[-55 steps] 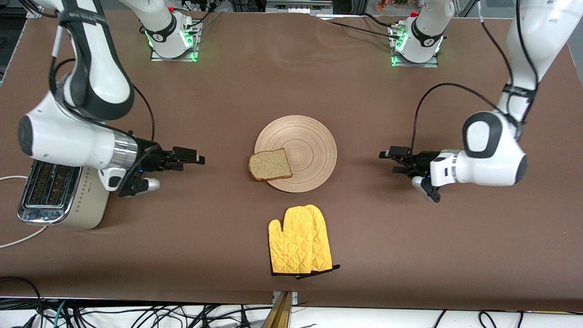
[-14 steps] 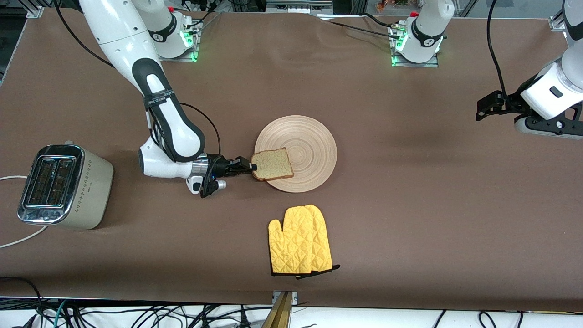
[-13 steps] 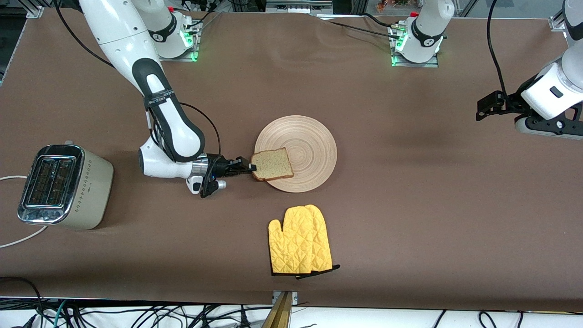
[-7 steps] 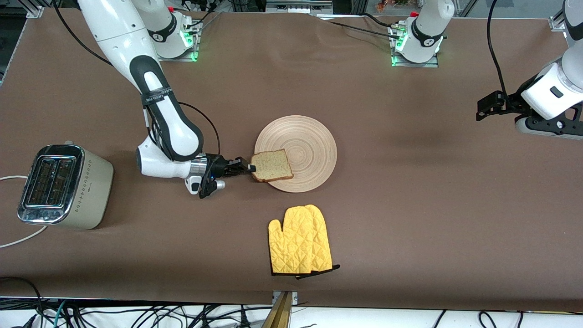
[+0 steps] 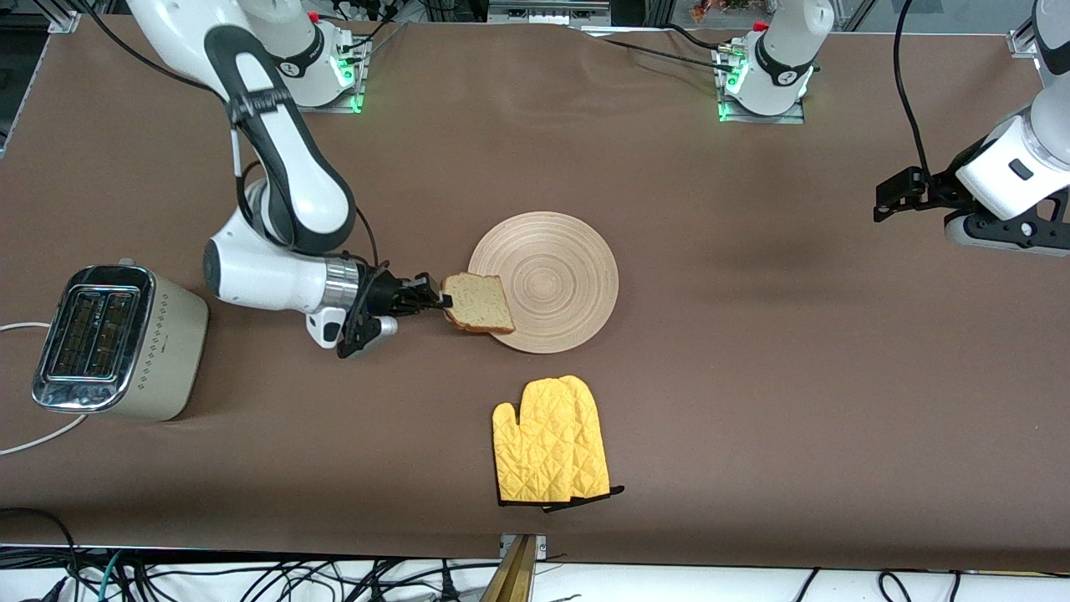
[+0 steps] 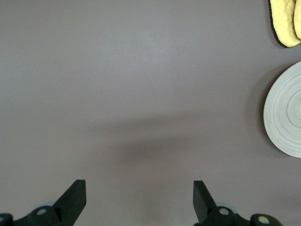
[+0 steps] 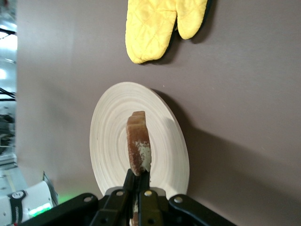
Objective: Move plate and put bread in toaster
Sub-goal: 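Lift the bread with the right gripper and carry it over the toaster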
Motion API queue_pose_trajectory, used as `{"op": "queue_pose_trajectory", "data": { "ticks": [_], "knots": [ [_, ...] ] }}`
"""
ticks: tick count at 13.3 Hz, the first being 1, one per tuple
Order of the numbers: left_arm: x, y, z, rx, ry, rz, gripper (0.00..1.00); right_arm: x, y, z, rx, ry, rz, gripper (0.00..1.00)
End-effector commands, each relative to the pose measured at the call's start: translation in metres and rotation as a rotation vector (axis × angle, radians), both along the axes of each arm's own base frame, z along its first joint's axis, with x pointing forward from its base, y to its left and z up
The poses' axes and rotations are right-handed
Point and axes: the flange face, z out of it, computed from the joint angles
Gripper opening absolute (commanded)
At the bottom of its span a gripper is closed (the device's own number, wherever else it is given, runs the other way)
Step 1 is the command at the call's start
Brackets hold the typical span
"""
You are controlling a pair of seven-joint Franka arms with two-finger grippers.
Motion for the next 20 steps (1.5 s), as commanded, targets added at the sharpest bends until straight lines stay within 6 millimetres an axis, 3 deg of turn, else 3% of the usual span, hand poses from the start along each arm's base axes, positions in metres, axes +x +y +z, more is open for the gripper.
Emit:
{"op": "queue_pose_trajectory", "data": {
  "ticks": [1, 5, 8, 11, 13, 17, 20],
  "knots": [
    [-0.004, -0.001, 0.001, -0.012, -0.001, 0.000, 1.00, -0.011, -0.034, 0.064, -0.095, -0.003, 0.020, 0.00],
    [-0.004, -0.002, 0.002, -0.012, -0.002, 0.000, 1.00, -0.024, -0.118, 0.137, -0.288, -0.051, 0.094, 0.00],
    [-0.004, -0.002, 0.003, -0.014, -0.002, 0.000, 1.00, -0.033, -0.202, 0.170, -0.429, -0.038, 0.137, 0.00],
    [-0.004, -0.002, 0.003, -0.014, -0.002, 0.000, 1.00, -0.037, -0.298, 0.175, -0.552, -0.023, 0.165, 0.00],
    [-0.004, -0.001, 0.002, -0.014, 0.001, 0.000, 1.00, -0.040, -0.347, 0.178, -0.619, 0.005, 0.125, 0.00],
    [-0.004, -0.001, 0.003, -0.012, -0.001, 0.000, 1.00, -0.045, -0.417, 0.189, -0.665, 0.072, 0.039, 0.00],
    [-0.005, 0.000, 0.002, -0.014, 0.008, 0.002, 1.00, -0.037, -0.443, 0.198, -0.686, 0.068, -0.023, 0.00]
  ]
}}
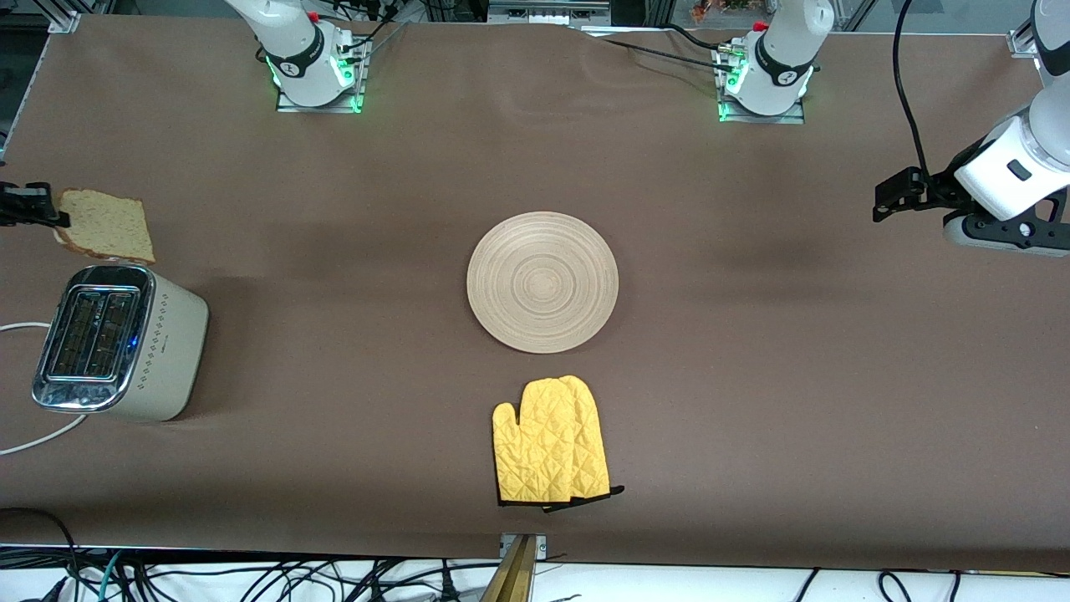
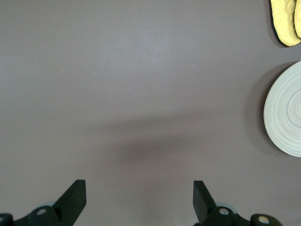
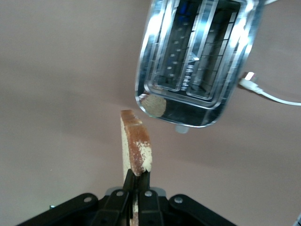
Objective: Move plate and put bread in toaster
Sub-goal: 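Lower the bread into the toaster slot and open the right gripper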
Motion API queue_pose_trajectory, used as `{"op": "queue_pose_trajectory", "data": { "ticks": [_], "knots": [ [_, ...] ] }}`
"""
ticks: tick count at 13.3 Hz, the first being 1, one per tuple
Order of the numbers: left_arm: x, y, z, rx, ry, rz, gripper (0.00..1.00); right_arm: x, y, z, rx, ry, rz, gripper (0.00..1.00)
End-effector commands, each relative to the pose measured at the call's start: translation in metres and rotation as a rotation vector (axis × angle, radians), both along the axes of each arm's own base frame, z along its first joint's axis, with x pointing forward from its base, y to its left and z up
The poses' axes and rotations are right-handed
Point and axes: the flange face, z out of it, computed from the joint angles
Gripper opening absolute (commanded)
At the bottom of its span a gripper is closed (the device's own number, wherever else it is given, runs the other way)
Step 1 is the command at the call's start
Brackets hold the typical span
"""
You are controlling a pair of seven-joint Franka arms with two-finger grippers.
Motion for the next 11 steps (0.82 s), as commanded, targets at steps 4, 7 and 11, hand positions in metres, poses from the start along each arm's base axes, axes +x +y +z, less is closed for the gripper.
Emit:
{"op": "queue_pose_trajectory", "data": {
  "ticks": [4, 7, 11],
  "knots": [
    [-0.005, 0.000, 0.001, -0.014, 0.011, 0.001, 1.00, 0.047, -0.022, 0.010, -0.068, -0.029, -0.070, 0.00],
    [-0.006, 0.000, 0.002, -0.014, 0.011, 0.000, 1.00, 0.062, -0.028, 0.005, -0.087, -0.063, -0.071, 0.00],
    [-0.005, 0.000, 0.002, -0.014, 0.011, 0.000, 1.00, 0.082, -0.027, 0.008, -0.137, -0.097, -0.052, 0.00]
  ]
}}
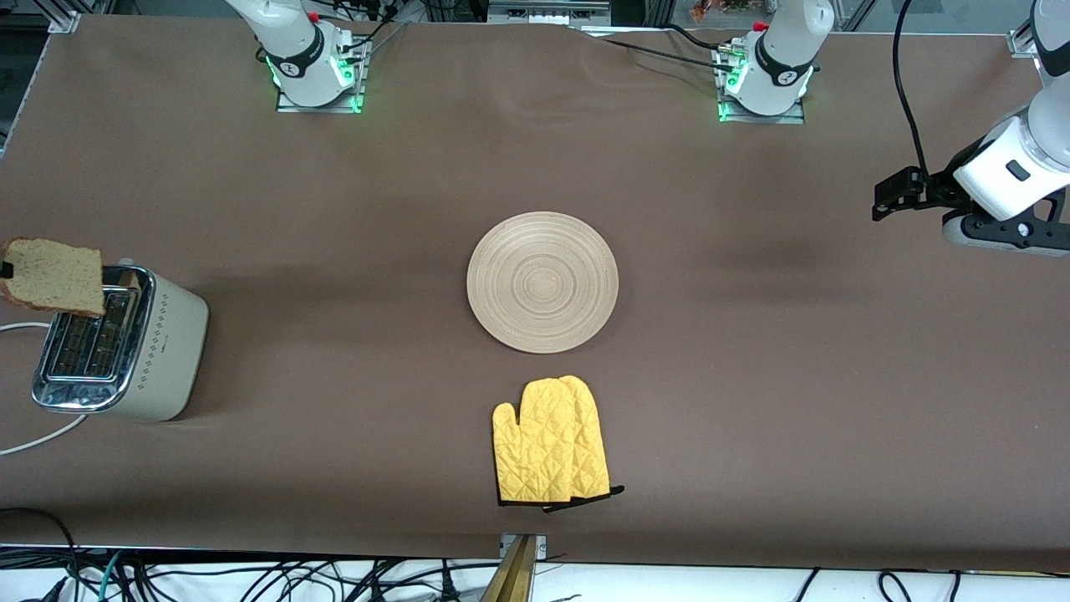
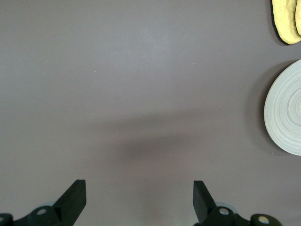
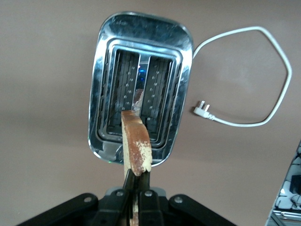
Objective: Move plate and put bread in toaster
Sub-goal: 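Lower the bread into the toaster slot and open the right gripper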
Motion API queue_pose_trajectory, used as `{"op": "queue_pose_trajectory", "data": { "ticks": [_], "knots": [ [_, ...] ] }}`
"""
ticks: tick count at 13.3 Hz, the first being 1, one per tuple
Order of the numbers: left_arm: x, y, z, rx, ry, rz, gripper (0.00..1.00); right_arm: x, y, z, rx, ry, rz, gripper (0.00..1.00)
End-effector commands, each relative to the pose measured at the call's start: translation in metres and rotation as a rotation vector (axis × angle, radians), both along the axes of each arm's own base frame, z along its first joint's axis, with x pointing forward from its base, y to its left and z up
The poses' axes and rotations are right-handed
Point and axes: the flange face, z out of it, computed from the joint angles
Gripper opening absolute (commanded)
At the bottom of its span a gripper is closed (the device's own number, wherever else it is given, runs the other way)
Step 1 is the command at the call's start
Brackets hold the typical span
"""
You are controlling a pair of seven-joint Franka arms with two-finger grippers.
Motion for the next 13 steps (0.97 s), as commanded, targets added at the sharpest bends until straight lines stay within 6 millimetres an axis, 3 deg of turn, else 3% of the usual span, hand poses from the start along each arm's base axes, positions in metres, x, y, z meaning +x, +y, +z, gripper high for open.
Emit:
{"op": "queue_pose_trajectory", "data": {
  "ticks": [1, 7, 13],
  "knots": [
    [-0.004, 0.000, 0.003, -0.014, 0.005, 0.000, 1.00, 0.018, -0.002, 0.007, -0.042, -0.025, 0.001, 0.00],
    [-0.004, 0.000, 0.003, -0.014, 0.005, 0.000, 1.00, 0.037, 0.010, -0.006, -0.065, -0.043, -0.072, 0.00],
    [-0.005, 0.000, 0.002, -0.012, 0.006, 0.000, 1.00, 0.043, 0.024, -0.010, -0.079, -0.045, -0.122, 0.00]
  ]
}}
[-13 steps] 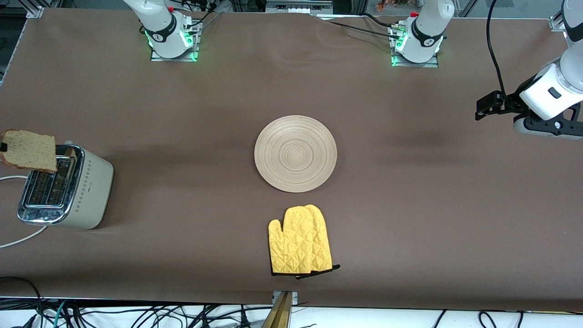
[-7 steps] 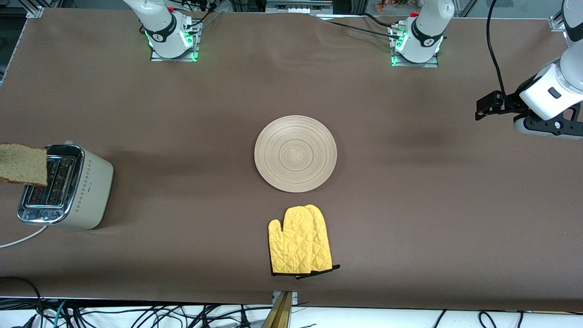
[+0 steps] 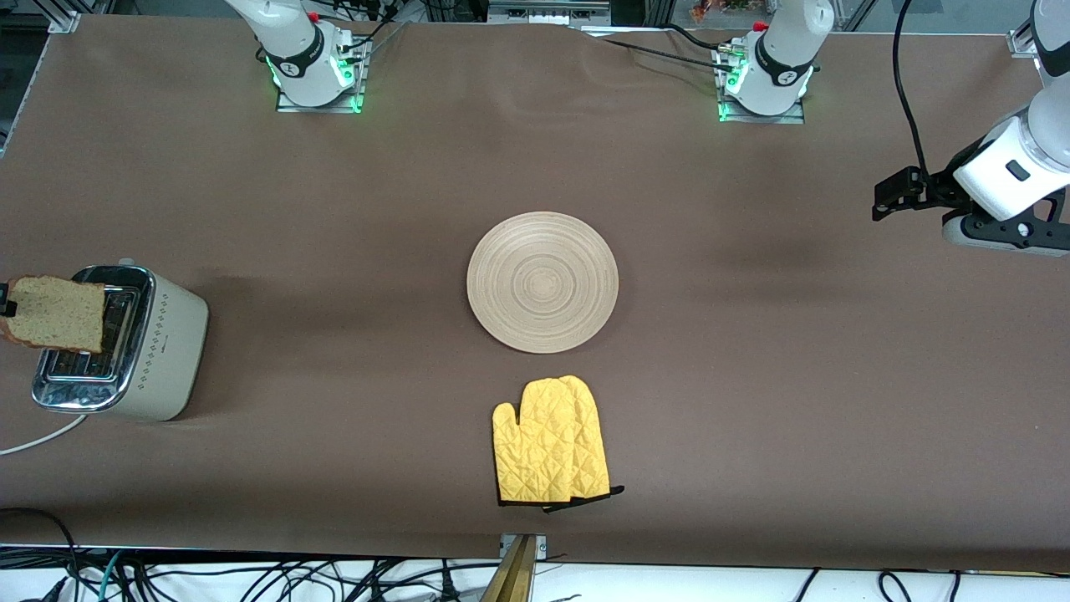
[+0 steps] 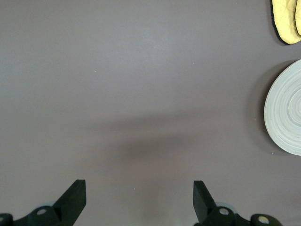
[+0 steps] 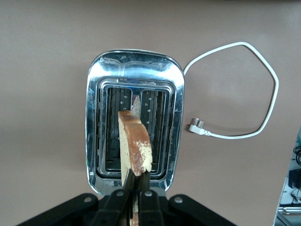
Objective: Move plate and put bread in toaster
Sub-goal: 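Lower the bread into the toaster slot and open the right gripper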
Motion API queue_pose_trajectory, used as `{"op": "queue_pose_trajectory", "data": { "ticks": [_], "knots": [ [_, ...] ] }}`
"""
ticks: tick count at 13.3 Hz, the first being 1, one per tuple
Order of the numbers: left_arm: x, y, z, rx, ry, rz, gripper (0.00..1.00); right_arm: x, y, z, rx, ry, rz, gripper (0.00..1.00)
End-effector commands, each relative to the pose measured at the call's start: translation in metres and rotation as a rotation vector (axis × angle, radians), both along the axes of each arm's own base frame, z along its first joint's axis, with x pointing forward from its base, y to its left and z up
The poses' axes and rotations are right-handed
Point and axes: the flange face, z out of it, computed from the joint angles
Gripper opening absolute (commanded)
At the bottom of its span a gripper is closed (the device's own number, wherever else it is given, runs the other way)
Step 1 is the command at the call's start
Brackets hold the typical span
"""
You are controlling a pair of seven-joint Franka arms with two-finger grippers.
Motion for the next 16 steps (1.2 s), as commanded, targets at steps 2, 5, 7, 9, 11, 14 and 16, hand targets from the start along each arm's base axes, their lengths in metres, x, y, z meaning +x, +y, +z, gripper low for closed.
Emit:
{"op": "queue_pose_trajectory", "data": {
  "ticks": [2, 5, 7, 9, 11, 14, 16],
  "knots": [
    [-0.004, 0.000, 0.003, -0.013, 0.005, 0.000, 1.00, 0.008, 0.004, 0.002, -0.037, -0.006, -0.012, 0.00],
    [-0.005, 0.000, 0.002, -0.012, 0.006, 0.000, 1.00, 0.012, 0.002, -0.006, -0.043, -0.014, -0.011, 0.00],
    [-0.004, 0.000, 0.003, -0.013, 0.005, 0.000, 1.00, 0.014, 0.004, -0.010, -0.044, -0.014, -0.007, 0.00],
    [-0.004, 0.000, 0.003, -0.013, 0.005, 0.000, 1.00, 0.016, 0.005, -0.015, -0.044, -0.015, -0.008, 0.00],
    [-0.005, 0.000, 0.002, -0.014, 0.006, 0.000, 1.00, 0.019, 0.005, -0.021, -0.046, -0.016, -0.030, 0.00],
    [-0.005, 0.000, 0.002, -0.012, 0.006, 0.000, 1.00, 0.022, 0.011, -0.028, -0.045, -0.013, -0.052, 0.00],
    [-0.005, 0.000, 0.002, -0.012, 0.006, 0.000, 1.00, 0.023, 0.011, -0.034, -0.045, -0.010, -0.070, 0.00]
  ]
}}
